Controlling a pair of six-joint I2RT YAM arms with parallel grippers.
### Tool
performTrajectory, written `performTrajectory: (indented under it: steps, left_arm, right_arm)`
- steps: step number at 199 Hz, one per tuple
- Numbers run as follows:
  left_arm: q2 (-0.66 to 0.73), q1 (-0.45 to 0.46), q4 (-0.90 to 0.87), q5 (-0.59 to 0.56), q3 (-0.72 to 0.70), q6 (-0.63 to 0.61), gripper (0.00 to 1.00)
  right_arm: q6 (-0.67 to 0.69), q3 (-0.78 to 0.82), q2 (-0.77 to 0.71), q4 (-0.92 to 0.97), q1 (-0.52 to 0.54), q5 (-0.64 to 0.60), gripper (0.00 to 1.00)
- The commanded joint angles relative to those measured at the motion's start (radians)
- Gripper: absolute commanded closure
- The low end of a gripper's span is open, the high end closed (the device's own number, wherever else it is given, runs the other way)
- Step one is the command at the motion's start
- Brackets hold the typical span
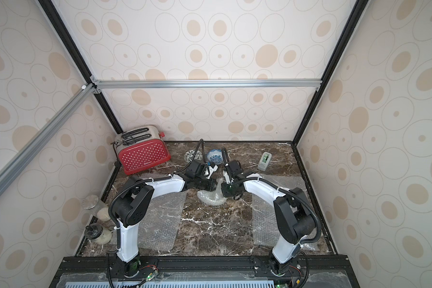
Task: Wrap bowls in bubble wrap
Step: Wrap the bowl in bubble wrap.
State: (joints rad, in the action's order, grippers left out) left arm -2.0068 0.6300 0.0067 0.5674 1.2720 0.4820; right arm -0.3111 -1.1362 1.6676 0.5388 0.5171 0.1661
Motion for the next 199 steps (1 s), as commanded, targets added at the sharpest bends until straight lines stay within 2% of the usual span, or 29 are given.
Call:
performTrajectory:
  steps: [1,58,101,115,136,166,199]
  left_arm:
    - [-0.009,0.005,-0.033,-0.063,-0.032,0.01,0.93]
    - [0.064,0.008,-0.011,-0.076,-0.069,0.029,0.93]
    - [0.067,0.01,-0.019,-0.072,-0.056,0.024,0.93]
    - [0.068,0.011,-0.019,-0.07,-0.052,0.026,0.93]
    - [0.064,0.015,-0.023,-0.071,-0.042,0.022,0.93]
    - [0.065,0.017,-0.032,-0.074,-0.033,0.02,0.93]
    - [0.074,0.019,-0.037,-0.078,-0.038,0.017,0.93]
  right_arm:
    - [0.015,0.016,-0.031,0.033,0.023,0.08,0.79]
    - [0.012,0.038,-0.103,0.069,0.011,0.07,0.71]
    - [0.015,0.019,-0.166,0.108,0.005,0.065,0.61]
    - [0.029,0.011,-0.18,0.109,0.01,0.099,0.58]
    - [0.066,-0.006,-0.165,0.115,0.045,0.135,0.52]
    - [0.067,-0.041,-0.102,0.121,0.07,0.076,0.51]
    - [0.068,-0.103,-0.043,0.099,0.081,0.079,0.51]
